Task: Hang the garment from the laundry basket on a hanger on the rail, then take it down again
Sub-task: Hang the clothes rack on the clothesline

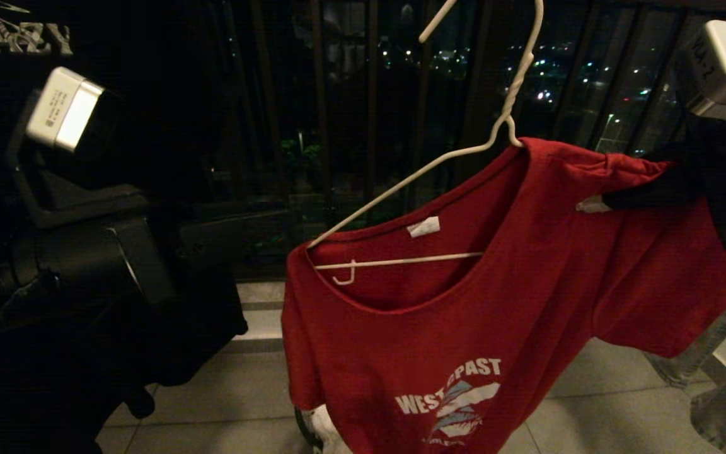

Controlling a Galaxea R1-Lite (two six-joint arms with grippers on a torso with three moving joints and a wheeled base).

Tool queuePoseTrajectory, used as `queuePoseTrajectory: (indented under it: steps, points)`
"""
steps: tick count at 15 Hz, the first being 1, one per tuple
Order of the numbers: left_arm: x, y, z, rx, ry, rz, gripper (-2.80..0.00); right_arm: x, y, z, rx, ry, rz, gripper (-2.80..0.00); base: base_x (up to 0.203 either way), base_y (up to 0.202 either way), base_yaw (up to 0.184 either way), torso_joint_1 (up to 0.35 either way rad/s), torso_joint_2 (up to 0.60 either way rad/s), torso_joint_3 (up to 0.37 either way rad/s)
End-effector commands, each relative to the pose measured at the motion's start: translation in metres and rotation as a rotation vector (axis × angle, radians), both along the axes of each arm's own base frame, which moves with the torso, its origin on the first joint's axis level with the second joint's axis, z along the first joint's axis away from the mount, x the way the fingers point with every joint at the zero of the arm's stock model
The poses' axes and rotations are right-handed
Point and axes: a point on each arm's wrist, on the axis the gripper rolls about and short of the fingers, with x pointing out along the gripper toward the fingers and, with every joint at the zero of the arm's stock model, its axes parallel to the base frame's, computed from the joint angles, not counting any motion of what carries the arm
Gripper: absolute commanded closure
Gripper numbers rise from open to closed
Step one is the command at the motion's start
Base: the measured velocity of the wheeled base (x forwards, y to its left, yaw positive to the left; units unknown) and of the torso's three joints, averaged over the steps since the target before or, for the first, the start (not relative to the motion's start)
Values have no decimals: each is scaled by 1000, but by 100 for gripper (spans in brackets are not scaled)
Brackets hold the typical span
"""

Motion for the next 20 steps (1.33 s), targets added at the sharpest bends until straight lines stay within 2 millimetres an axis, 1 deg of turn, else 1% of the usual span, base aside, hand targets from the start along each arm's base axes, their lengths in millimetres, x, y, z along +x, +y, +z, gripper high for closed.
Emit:
queuePoseTrajectory:
  steps: [1,4,6,10,14,15,18,20]
  points:
    - [-3,7,13,-29,-32,18,0,5,-1,-1,13,19,-19,0,0,0,0,0,0,0]
    - [-4,16,29,-62,-56,59,0,10,-1,3,100,32,-76,0,0,0,0,0,0,0]
    - [-6,20,36,-87,-57,89,0,12,0,8,171,36,-112,0,0,0,0,0,0,0]
    - [-5,22,39,-93,-66,103,0,12,-1,13,278,66,-164,0,0,0,0,0,0,0]
    - [1,26,39,-94,-66,141,0,7,-2,20,418,122,-237,0,0,0,0,0,0,0]
    - [4,27,42,-104,-73,169,0,7,-2,22,466,138,-258,0,0,0,0,0,0,0]
    - [13,28,48,-123,-77,234,0,3,-5,21,540,148,-343,0,0,0,0,0,0,0]
    - [12,31,51,-120,-71,247,0,1,-6,20,583,140,-377,0,0,0,0,0,0,0]
